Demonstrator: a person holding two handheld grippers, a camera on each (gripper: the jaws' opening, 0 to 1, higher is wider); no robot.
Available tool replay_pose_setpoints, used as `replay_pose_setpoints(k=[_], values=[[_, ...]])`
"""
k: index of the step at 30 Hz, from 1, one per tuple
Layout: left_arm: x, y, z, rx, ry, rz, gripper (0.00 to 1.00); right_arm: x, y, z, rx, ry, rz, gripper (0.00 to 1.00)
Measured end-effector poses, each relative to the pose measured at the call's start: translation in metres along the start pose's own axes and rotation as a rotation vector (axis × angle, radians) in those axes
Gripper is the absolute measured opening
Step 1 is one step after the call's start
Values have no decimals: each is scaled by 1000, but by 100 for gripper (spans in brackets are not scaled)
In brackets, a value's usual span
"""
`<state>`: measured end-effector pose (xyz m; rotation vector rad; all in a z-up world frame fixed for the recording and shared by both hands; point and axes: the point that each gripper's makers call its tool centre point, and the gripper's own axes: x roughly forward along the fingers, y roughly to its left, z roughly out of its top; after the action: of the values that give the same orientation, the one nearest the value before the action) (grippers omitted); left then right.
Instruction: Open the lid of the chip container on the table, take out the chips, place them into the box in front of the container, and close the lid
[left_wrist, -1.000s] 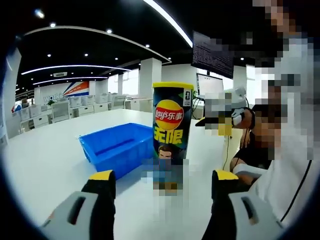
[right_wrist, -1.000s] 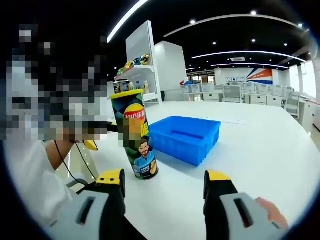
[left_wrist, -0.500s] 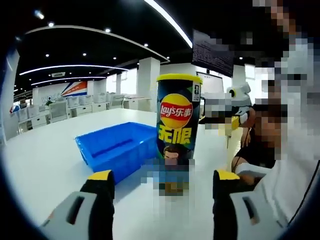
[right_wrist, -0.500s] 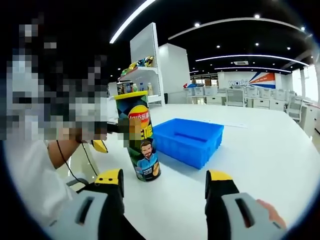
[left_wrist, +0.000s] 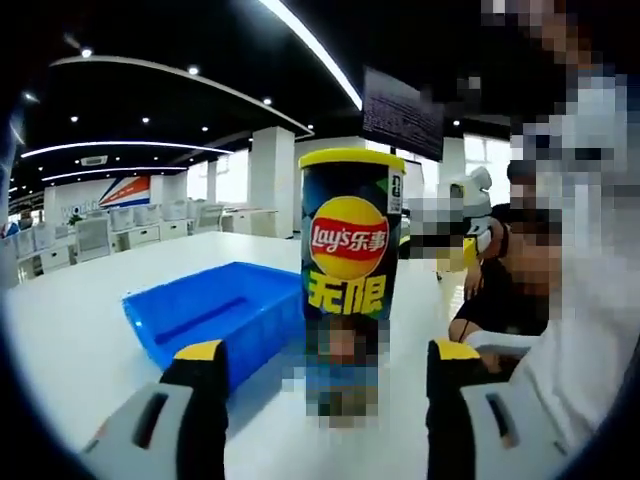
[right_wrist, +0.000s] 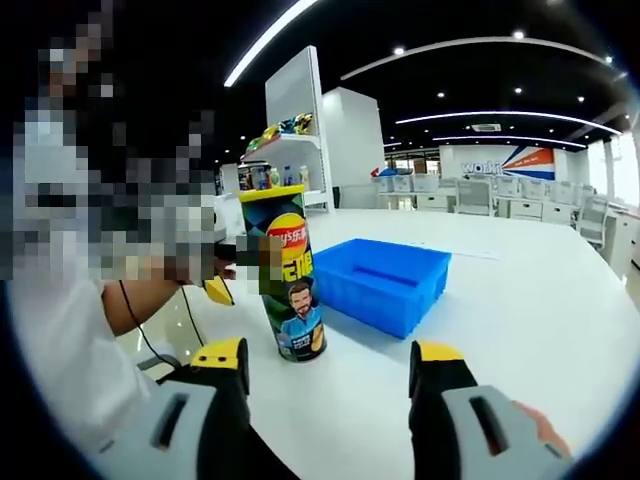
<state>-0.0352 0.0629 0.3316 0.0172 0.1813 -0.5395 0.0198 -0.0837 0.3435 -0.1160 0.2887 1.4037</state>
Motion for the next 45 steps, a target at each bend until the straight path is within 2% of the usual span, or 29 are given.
replay_pose_setpoints(k=[5,7,12,16,20,25,33,38,45], values=[[5,-3,-1,17,-8,-30,82,0,1,-1,-2,3,2,64],[8,-4,-1,52,-10,-42,82,0,1,-1,2,5,6,64],[14,-6,0,59,-30,-91,82,0,3,0,-4,1,14,61],[20,-6,2,52,-53,-116,81,-1,4,0,3,-4,23,61],[27,-13,4,32,-92,-181,81,0,2,-1,0,4,18,61],[34,-11,0,33,-90,-206,80,0,4,-2,1,10,29,62],[34,-15,5,33,-136,-284,80,0,0,-4,0,16,26,62],[43,-12,-1,11,-125,-293,77,2,1,-3,1,14,36,62],[52,-19,-4,-30,-127,-330,71,4,2,-4,3,18,44,61]])
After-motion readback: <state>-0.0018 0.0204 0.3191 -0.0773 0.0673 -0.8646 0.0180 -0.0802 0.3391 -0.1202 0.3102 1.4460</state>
